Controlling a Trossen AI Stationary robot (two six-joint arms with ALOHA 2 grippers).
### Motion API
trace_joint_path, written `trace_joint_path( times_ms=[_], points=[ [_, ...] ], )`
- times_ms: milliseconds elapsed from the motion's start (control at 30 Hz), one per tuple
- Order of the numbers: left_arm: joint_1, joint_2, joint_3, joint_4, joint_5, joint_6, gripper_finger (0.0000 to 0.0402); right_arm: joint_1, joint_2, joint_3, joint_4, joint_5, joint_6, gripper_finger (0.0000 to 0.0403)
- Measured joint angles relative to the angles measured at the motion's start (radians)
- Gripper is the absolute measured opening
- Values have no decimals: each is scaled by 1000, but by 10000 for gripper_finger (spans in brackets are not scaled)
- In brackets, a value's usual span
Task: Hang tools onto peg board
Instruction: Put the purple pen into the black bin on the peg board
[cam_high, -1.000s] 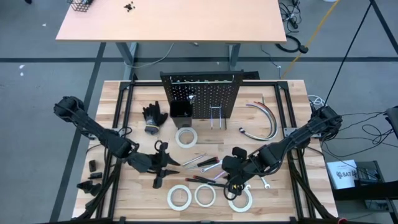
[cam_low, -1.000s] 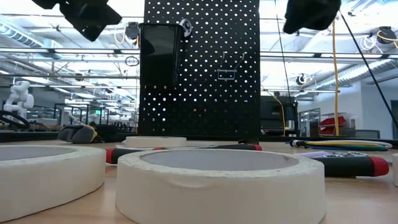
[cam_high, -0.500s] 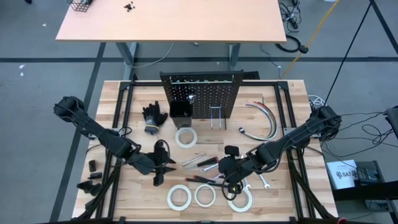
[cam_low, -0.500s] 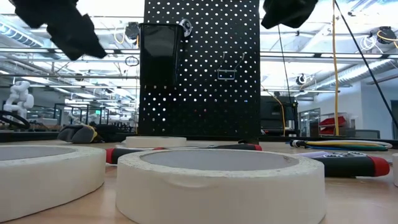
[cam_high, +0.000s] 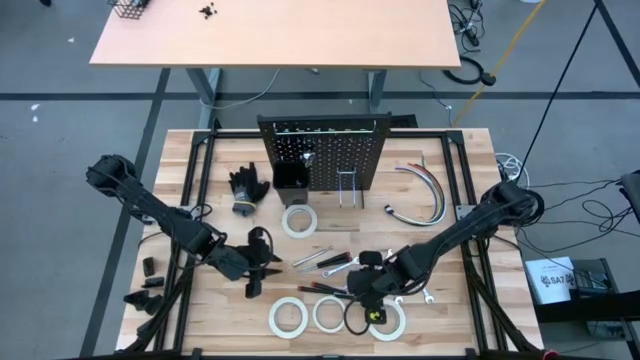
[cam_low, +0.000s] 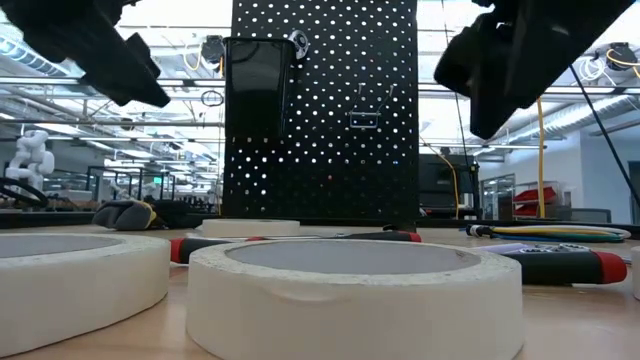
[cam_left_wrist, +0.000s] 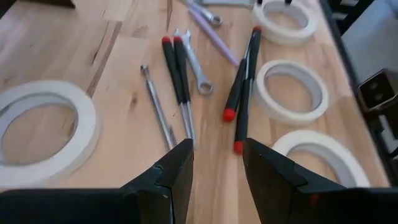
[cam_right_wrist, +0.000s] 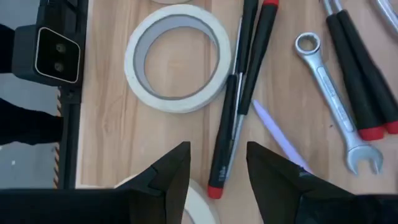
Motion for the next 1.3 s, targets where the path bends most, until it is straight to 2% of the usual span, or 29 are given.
trace_joint_path(
  times_ms=[167,267,433,600,833,1033,1300],
  points=[
    [8,42,0,38,12,68,140,14,7,0,-31,0,58,150],
    [51,85,0,56,91,104,140,30,5,0,-93,1,101,150],
    [142,153,0,206,229,187,140,66,4,0,-226,1,189,150],
    [194,196,0,248,242,201,140,97,4,0,-298,11,256,150],
    [203,205,0,250,246,200,140,152,-19,0,-393,183,387,150],
    [203,205,0,322,242,174,141,175,-130,-136,-292,302,511,150],
    [222,205,0,359,224,147,141,164,-277,-395,107,318,542,150]
  ],
)
